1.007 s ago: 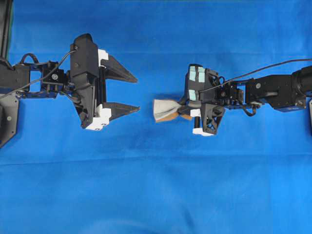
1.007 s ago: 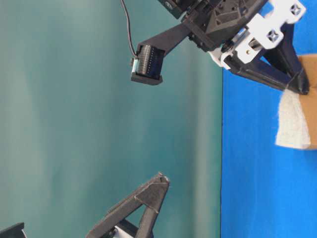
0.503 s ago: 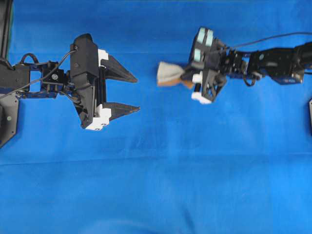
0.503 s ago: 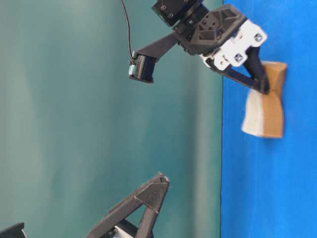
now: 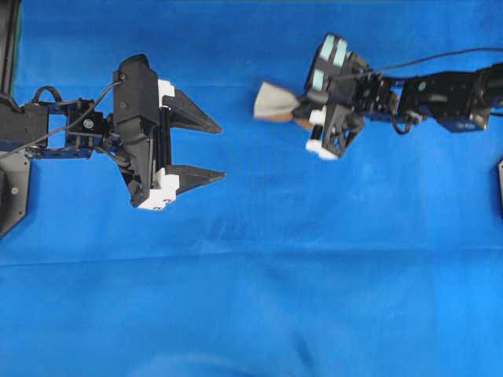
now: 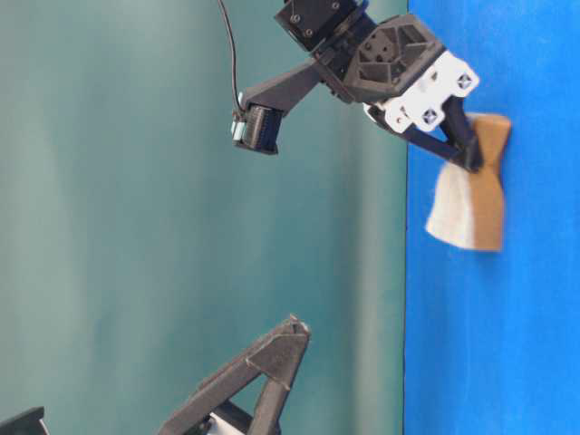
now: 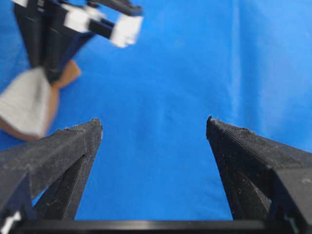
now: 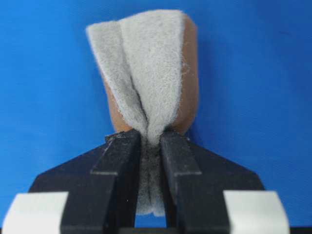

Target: Hand over the sponge with the left arm and wipe it with the right arm.

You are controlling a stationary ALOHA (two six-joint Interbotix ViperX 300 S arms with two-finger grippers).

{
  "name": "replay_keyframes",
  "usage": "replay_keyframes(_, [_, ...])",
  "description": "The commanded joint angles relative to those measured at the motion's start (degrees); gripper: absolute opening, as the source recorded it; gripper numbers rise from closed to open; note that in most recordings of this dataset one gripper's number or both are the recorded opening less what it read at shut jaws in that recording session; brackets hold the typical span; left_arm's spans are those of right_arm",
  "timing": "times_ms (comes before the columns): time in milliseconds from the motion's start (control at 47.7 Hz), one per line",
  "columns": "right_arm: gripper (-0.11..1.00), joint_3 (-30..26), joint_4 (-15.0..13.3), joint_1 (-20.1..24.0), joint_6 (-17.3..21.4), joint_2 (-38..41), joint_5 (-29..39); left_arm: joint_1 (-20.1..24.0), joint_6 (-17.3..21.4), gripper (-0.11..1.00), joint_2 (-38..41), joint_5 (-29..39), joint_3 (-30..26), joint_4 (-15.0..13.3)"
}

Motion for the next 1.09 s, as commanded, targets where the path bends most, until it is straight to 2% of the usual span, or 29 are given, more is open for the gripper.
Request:
replay_keyframes(0, [0.18,-0.44,1.58,4.92,0.18,-0.62,-0.26,-0.09,0.09,0.86,-0.79,-0.62,-0.7,0.09])
replay_keyframes(126, [0.17,-0.44,4.92,10.99,0.18,-0.62,-0.18,-0.09,0.09,0.86,-0.7,-0.62,-0.7,0.09])
replay_keyframes(356, [0.17,-0.35,10.55,18.63,0.26,-0.62,-0.09,-0.09,0.09,0.86,-0.62,-0.62,-0.79,0.0])
replay_keyframes(440, [0.18,-0.35,11.69,20.13,0.18,-0.53,0.0,-0.09,0.09,0.86,-0.62,-0.62,-0.79,0.09])
replay_keyframes(545, [0.18,-0.35,11.78,20.48,0.0,-0.53,0.09,-0.09,0.0,0.86,-0.62,-0.62,-0.79,0.09])
replay_keyframes(734, [0.18,0.0,10.99,15.56,-1.32,-0.62,0.18,-0.09,0.0,0.86,-0.53,-0.62,-0.88,0.0])
replay_keyframes(1069, [0.17,0.88,6.68,-1.93,-6.15,-1.85,0.09,-0.09,-0.09,0.86,-0.44,-0.62,-0.97,0.09])
